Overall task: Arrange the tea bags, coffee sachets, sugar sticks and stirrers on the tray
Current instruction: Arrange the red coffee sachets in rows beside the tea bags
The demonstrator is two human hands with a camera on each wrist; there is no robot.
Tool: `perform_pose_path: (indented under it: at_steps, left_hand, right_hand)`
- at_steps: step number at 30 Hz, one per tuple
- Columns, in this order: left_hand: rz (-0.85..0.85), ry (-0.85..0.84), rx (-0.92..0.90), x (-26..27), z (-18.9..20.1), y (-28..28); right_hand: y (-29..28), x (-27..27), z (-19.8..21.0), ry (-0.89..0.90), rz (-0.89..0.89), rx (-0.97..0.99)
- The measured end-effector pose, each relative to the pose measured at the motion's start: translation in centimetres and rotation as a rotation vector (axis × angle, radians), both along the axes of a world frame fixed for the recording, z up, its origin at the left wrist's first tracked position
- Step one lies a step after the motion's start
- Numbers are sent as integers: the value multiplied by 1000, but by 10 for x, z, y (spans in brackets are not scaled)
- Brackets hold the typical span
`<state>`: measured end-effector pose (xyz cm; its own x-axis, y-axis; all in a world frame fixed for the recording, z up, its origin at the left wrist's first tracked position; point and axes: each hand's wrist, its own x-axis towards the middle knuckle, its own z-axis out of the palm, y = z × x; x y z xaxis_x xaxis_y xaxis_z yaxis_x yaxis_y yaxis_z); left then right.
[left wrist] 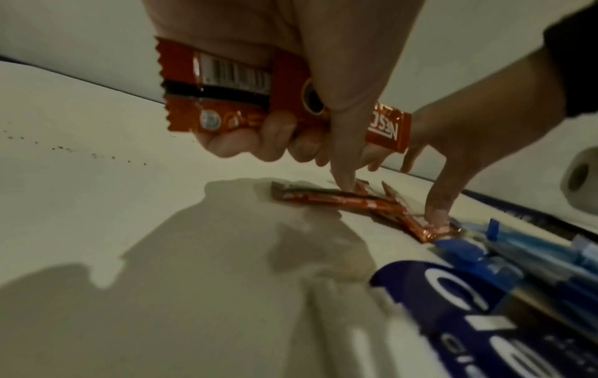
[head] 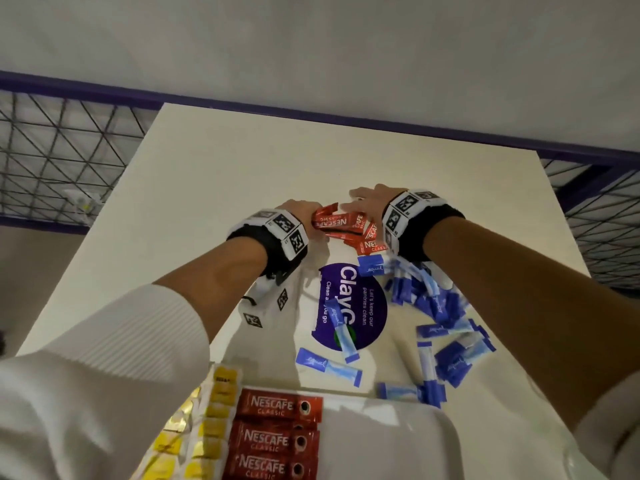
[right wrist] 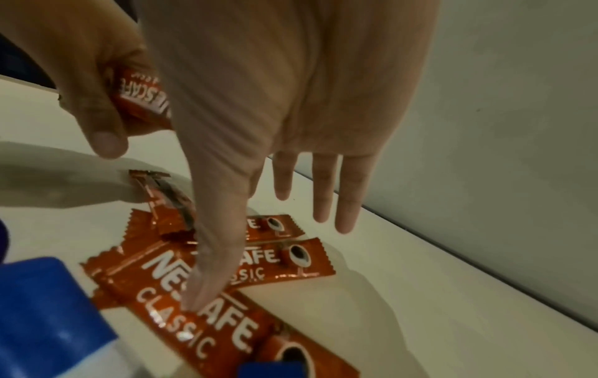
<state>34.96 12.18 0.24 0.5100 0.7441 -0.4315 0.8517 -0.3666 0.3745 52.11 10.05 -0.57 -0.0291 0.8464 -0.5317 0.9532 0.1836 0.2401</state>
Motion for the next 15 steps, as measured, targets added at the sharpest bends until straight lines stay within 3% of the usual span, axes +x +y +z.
perform_pose_path:
  at_steps: [7,12,15]
  left_hand:
    - [-3,70,20,-7,-9,-6]
    - [87,145,-40,-24,-3,-13]
    - [169,105,-48,-40,13,-19]
  right_hand:
    - [16,-8,0,-20,21,-43]
    - [-4,-18,17,170,-68,91]
    - [-16,-29,45,274,-125,165]
